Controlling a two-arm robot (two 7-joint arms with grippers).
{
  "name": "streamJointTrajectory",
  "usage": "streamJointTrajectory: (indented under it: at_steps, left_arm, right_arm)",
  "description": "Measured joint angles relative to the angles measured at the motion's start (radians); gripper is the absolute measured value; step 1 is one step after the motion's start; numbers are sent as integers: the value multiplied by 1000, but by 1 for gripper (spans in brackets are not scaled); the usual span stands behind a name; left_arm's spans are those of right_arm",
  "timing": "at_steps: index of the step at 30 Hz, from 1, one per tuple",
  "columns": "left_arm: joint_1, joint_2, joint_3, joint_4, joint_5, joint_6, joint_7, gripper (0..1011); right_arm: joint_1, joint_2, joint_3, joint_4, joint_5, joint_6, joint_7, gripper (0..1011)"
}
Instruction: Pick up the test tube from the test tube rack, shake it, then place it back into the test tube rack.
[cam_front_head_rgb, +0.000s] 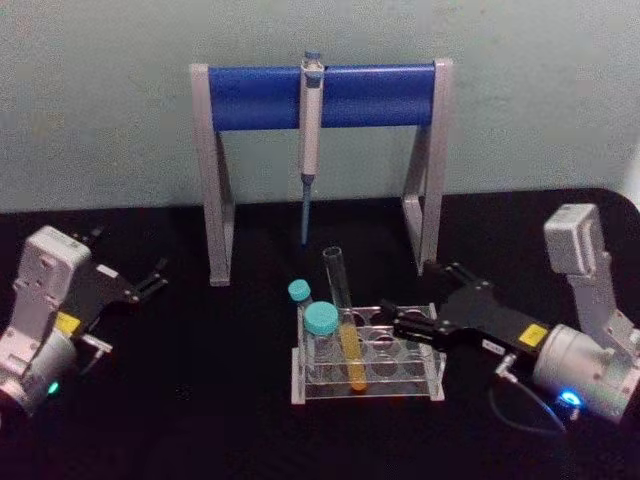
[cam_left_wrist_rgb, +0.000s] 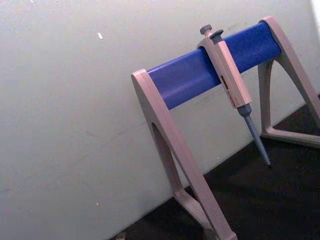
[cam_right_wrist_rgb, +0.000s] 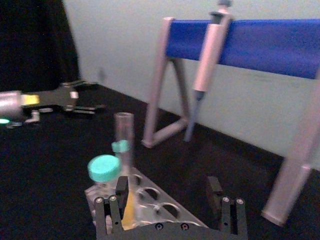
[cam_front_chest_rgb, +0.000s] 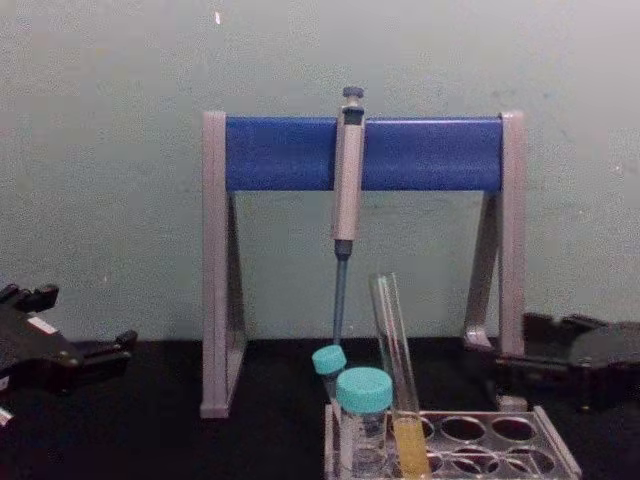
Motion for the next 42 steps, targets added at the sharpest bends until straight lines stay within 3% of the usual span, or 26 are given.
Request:
streamJointTrajectory:
  at_steps: [6,15,31,42]
  left_arm:
    - [0,0,0,0,0,0,0,1001]
    - [0,0,0,0,0,0,0,1001]
    - [0,0,0,0,0,0,0,1001]
    - [0,0,0,0,0,0,0,1001]
  right_arm:
    - [55,-7,-33,31,35,30,92,1000]
    - [126,-5,-86,81,69,46,184,1000]
    - [246,-47,-161,200,60,32,218,1000]
    - [284,-64,-189,245,54,30,234,1000]
